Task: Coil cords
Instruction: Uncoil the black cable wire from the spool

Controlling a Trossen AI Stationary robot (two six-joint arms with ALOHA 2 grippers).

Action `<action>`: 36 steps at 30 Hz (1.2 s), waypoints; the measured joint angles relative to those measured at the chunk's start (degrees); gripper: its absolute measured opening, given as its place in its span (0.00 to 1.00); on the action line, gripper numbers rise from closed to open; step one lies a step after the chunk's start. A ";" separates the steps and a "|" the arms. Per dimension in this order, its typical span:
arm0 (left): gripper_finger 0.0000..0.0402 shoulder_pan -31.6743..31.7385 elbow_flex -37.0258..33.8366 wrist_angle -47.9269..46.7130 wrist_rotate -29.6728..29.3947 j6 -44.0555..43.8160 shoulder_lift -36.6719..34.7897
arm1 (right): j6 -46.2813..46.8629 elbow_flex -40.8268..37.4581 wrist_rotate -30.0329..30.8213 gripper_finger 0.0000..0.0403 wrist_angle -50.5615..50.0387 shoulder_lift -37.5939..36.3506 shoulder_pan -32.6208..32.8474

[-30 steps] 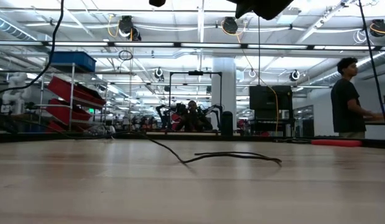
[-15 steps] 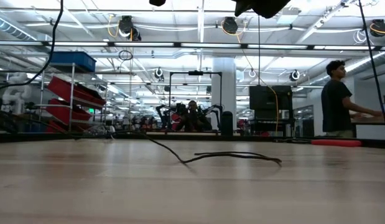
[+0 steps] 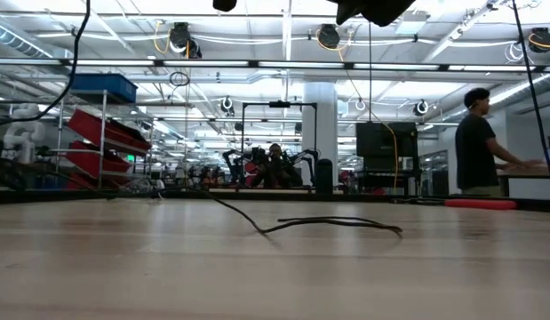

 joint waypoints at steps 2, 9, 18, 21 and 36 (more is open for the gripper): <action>0.00 0.02 0.00 0.01 -0.01 0.00 0.00 | 0.00 0.00 0.00 0.19 0.09 0.00 0.00; 0.00 0.54 -0.02 4.02 -1.59 0.26 3.86 | 0.02 0.00 0.04 0.09 -0.06 0.00 -0.01; 0.00 1.83 -0.01 6.15 -1.35 -0.29 4.88 | 0.22 0.00 -0.04 0.01 -2.53 0.00 -0.22; 0.00 1.83 0.00 6.09 -0.65 -0.74 4.74 | 0.00 0.00 -0.09 0.00 -4.01 0.00 -0.50; 0.00 1.83 -0.02 -1.28 8.15 -8.52 4.68 | -3.65 -0.01 2.74 0.00 -14.75 -6.51 -1.73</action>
